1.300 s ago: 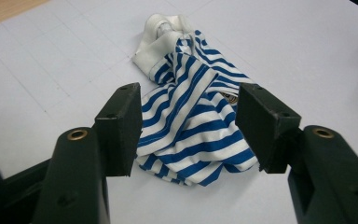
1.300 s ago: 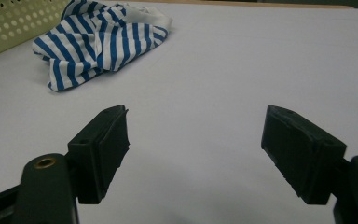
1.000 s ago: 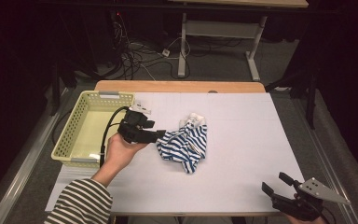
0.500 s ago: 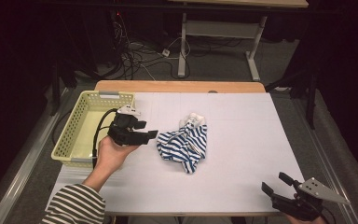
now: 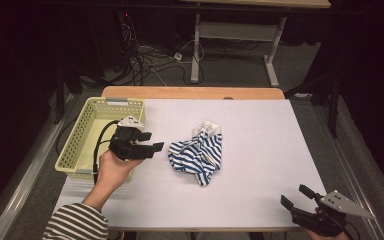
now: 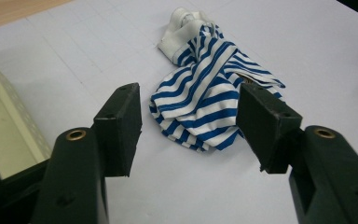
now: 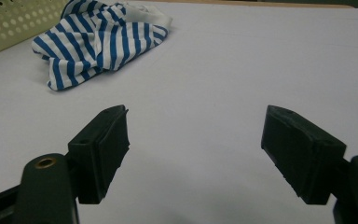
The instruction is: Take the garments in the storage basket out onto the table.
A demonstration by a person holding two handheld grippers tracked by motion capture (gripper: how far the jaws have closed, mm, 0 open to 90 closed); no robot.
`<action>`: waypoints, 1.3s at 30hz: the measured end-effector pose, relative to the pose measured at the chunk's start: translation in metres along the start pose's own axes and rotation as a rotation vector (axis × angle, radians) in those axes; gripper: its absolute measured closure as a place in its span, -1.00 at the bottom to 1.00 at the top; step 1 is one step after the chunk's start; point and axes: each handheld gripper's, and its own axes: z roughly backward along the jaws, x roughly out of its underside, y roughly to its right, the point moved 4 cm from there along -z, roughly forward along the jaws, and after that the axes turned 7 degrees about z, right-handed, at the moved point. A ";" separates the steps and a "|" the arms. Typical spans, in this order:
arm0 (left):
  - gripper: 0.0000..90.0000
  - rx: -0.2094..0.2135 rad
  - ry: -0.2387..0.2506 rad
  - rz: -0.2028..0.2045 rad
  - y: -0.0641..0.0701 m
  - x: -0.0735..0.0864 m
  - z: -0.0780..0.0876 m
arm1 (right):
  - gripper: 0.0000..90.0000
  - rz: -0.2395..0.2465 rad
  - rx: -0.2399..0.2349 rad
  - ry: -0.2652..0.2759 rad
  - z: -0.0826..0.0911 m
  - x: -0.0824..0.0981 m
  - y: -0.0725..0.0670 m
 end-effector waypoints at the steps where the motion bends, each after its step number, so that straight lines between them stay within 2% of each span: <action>1: -0.12 0.001 0.003 0.005 0.000 0.001 0.001 | -0.48 0.002 0.000 0.000 0.000 0.000 0.000; 12: -0.12 -0.004 0.013 0.000 -0.001 0.009 0.007 | -0.48 -0.001 0.000 -0.001 0.000 0.000 0.000; 20: -0.13 -0.004 0.031 0.019 -0.004 0.017 0.013 | -0.48 -0.001 0.001 0.001 0.000 0.000 0.000; 39: -0.14 -0.012 0.058 0.016 -0.005 0.038 0.023 | -0.47 0.004 0.004 -0.001 0.000 0.000 -0.001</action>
